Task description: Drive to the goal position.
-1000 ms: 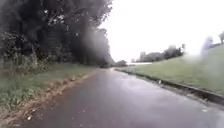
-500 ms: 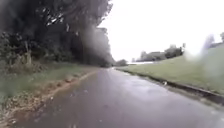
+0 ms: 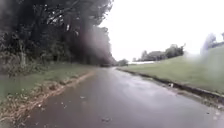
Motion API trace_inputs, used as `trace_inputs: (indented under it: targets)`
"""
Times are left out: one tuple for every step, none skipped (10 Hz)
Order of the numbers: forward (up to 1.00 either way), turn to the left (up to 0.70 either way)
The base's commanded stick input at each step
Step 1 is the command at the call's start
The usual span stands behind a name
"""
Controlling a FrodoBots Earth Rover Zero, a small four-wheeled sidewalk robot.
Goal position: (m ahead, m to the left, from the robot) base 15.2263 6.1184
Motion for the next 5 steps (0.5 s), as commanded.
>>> trace_inputs:
  targets:
    - [0.7,0.0]
    - [0.7,0.0]
    - [0.7,0.0]
    - [0.7,0.0]
    - [0.7,0.0]
